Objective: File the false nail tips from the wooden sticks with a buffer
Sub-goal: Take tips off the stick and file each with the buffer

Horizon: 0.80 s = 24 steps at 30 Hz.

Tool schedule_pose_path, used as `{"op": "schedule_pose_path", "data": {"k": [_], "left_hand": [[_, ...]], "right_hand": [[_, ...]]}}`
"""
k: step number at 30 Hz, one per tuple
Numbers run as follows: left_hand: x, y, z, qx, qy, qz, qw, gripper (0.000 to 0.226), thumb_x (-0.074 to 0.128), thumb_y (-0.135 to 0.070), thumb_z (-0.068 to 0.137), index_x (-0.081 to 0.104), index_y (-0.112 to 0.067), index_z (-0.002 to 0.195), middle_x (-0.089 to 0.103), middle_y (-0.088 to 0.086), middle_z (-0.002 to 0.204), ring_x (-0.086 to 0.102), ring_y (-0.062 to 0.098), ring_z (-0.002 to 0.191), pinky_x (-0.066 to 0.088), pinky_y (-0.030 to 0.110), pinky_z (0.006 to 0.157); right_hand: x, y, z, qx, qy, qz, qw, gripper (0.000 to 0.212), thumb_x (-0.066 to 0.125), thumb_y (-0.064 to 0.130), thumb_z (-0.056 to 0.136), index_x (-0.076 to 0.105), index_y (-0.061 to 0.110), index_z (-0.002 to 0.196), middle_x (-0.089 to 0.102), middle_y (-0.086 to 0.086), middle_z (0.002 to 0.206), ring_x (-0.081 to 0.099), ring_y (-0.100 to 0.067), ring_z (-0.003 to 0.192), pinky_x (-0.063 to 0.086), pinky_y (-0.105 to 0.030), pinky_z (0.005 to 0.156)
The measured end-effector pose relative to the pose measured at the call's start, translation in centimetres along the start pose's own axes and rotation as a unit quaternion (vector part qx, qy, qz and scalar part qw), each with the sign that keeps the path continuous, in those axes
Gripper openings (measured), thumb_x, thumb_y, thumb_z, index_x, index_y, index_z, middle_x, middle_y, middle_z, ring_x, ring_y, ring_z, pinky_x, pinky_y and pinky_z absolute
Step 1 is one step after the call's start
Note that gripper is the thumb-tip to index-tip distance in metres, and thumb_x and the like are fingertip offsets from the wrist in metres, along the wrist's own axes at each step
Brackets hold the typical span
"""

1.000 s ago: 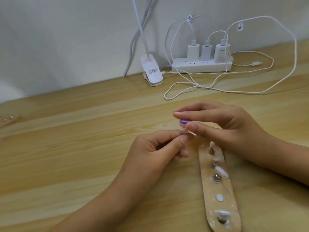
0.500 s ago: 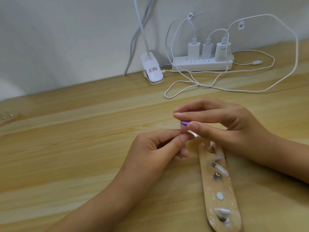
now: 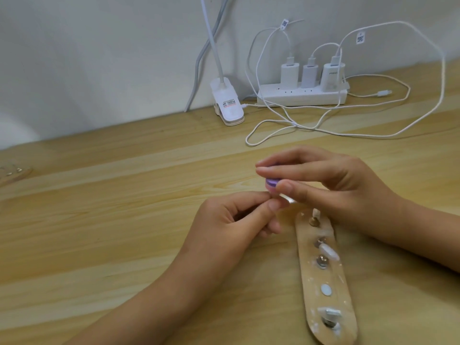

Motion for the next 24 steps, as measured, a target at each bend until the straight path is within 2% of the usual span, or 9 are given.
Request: {"op": "schedule_pose_path", "data": {"k": [2, 5, 8, 11, 15, 18, 21, 24], "left_hand": [[0.1, -0.1, -0.1, 0.006, 0.004, 0.002, 1.000, 0.013, 0.066, -0.027, 0.086, 0.077, -0.027, 0.078, 0.068, -0.009, 0.062, 0.060, -0.003, 0.059, 0.045, 0.010, 0.062], [0.1, -0.2, -0.1, 0.015, 0.002, 0.017, 1.000, 0.025, 0.066, -0.015, 0.089, 0.072, -0.026, 0.067, 0.068, -0.010, 0.061, 0.061, -0.004, 0.059, 0.044, 0.009, 0.061], [0.1, 0.0, 0.0, -0.004, -0.004, -0.015, 1.000, 0.016, 0.065, -0.030, 0.082, 0.078, -0.021, 0.081, 0.069, -0.006, 0.063, 0.061, 0.000, 0.060, 0.047, 0.011, 0.063], [0.0, 0.2, 0.0, -0.020, -0.014, -0.056, 0.998, 0.021, 0.067, -0.032, 0.077, 0.079, -0.021, 0.090, 0.073, -0.002, 0.069, 0.064, 0.002, 0.067, 0.050, 0.012, 0.066], [0.1, 0.6, 0.2, -0.037, -0.011, -0.083, 0.996, 0.019, 0.068, -0.028, 0.077, 0.078, -0.022, 0.092, 0.075, 0.003, 0.076, 0.067, 0.006, 0.069, 0.051, 0.013, 0.067], [0.1, 0.7, 0.2, -0.034, -0.007, -0.069, 0.997, 0.015, 0.067, -0.030, 0.079, 0.078, -0.023, 0.086, 0.075, 0.002, 0.075, 0.069, 0.008, 0.070, 0.052, 0.015, 0.066], [0.0, 0.5, 0.1, -0.029, -0.005, -0.057, 0.998, 0.015, 0.066, -0.031, 0.081, 0.078, -0.023, 0.084, 0.075, 0.000, 0.074, 0.068, 0.005, 0.069, 0.051, 0.014, 0.065], [0.1, 0.3, 0.1, -0.022, -0.001, -0.044, 0.999, 0.015, 0.065, -0.029, 0.084, 0.077, -0.021, 0.085, 0.074, -0.001, 0.074, 0.068, 0.005, 0.070, 0.050, 0.013, 0.066]], "right_hand": [[0.2, 0.2, -0.1, -0.005, 0.009, 0.006, 1.000, 0.026, 0.064, 0.025, 0.091, 0.070, 0.019, 0.115, 0.066, 0.004, 0.122, 0.060, -0.008, 0.117, 0.043, -0.017, 0.097], [1.1, 1.0, -0.4, -0.048, 0.042, -0.009, 0.998, 0.026, 0.065, 0.021, 0.093, 0.069, 0.013, 0.118, 0.064, -0.001, 0.124, 0.061, -0.012, 0.117, 0.044, -0.018, 0.097], [-0.1, -0.6, 0.2, 0.014, 0.005, -0.016, 1.000, 0.027, 0.064, 0.027, 0.089, 0.071, 0.020, 0.114, 0.067, 0.007, 0.119, 0.061, -0.005, 0.115, 0.043, -0.015, 0.096], [-1.3, -2.1, 0.4, 0.089, -0.043, 0.094, 0.991, 0.027, 0.064, 0.022, 0.084, 0.073, 0.015, 0.108, 0.071, 0.004, 0.113, 0.066, -0.005, 0.109, 0.049, -0.017, 0.092], [-1.4, -1.5, 0.1, 0.059, -0.065, 0.163, 0.983, 0.024, 0.067, 0.015, 0.085, 0.070, 0.006, 0.107, 0.070, -0.005, 0.113, 0.068, -0.014, 0.108, 0.051, -0.020, 0.091], [-0.4, 0.0, -0.1, 0.002, -0.023, 0.090, 0.996, 0.020, 0.068, 0.017, 0.091, 0.069, 0.006, 0.108, 0.067, -0.008, 0.116, 0.064, -0.020, 0.114, 0.050, -0.026, 0.097], [0.0, 0.3, -0.1, -0.008, -0.003, 0.046, 0.999, 0.024, 0.065, 0.020, 0.089, 0.068, 0.008, 0.110, 0.066, -0.005, 0.117, 0.062, -0.015, 0.116, 0.048, -0.022, 0.097], [0.1, 0.6, -0.1, -0.025, 0.005, 0.030, 0.999, 0.021, 0.067, 0.018, 0.092, 0.068, 0.008, 0.110, 0.066, -0.005, 0.117, 0.063, -0.017, 0.115, 0.048, -0.023, 0.097]]}}
Point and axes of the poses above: each hand's wrist, its own z-axis towards the middle knuckle, its own x-axis out of the palm, y = z × x, the point moved 8 cm from there along z, towards the middle knuckle
